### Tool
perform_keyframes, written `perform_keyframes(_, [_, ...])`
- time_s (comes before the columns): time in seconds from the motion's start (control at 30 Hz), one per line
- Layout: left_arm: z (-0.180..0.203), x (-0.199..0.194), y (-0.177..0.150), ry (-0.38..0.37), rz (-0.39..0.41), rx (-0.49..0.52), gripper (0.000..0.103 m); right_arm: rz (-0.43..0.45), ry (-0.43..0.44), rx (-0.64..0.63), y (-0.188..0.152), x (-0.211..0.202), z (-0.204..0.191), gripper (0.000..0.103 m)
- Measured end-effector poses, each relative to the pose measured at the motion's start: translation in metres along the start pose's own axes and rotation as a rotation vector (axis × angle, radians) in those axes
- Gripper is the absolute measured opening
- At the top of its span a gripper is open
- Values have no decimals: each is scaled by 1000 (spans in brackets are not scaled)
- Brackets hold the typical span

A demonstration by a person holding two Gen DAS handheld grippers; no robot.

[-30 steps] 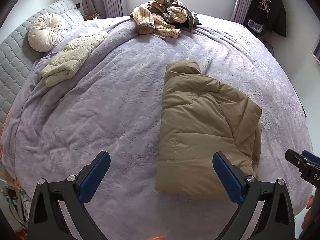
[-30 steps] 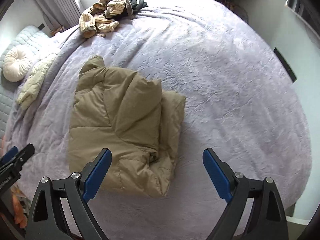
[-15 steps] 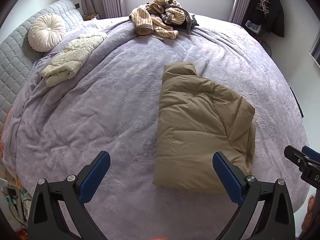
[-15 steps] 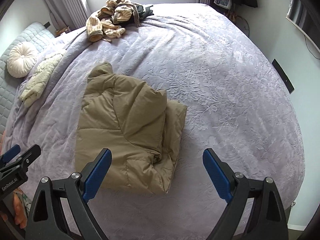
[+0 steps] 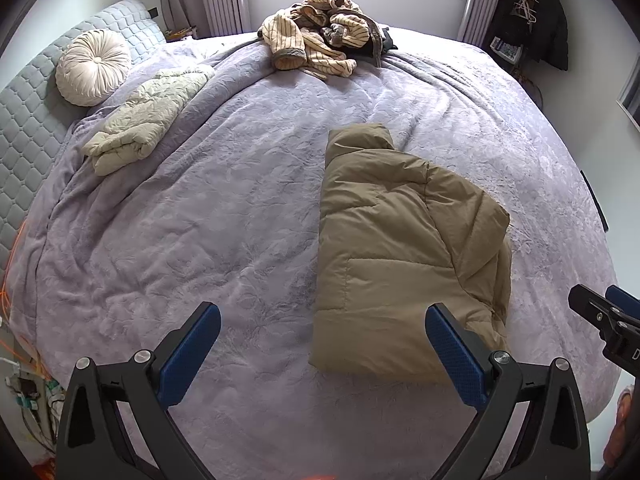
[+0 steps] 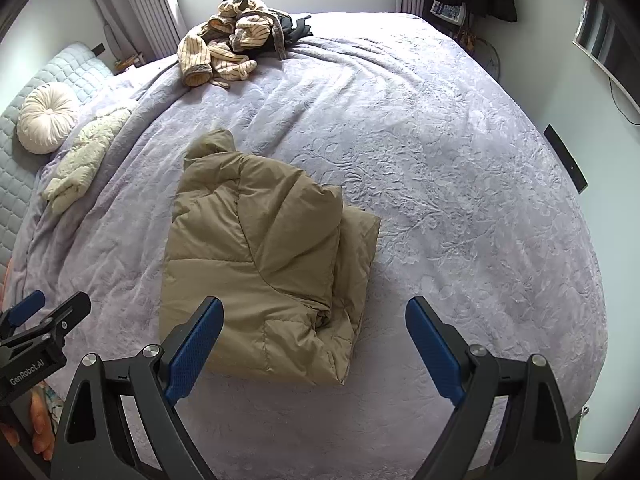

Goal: Fold large clothes

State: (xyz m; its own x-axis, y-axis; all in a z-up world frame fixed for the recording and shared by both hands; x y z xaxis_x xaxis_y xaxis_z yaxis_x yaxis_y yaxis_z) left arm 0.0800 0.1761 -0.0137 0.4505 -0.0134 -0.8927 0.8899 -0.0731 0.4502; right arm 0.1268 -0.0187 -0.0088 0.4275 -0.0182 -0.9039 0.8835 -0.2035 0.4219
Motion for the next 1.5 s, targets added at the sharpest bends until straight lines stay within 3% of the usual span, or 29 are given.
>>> perform_keyframes(1.5, [-6,5,0,13,-16,-1,102,-2,2,4,2,-1,-4,94])
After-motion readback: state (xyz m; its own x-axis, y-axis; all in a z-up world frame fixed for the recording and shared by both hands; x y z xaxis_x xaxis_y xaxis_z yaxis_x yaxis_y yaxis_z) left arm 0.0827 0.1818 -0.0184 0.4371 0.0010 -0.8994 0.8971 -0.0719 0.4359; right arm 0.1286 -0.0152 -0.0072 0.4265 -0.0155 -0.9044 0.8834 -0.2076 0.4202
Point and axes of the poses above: each gripper's, at about its wrist camera, not at the fingertips, and x roughly the way its jaws point, z to its right, y to its top, the point moved 5 cm from there along x, roughly the way its jaws point, and after that the axes turned 6 degrees about x, right-handed, at the moved point
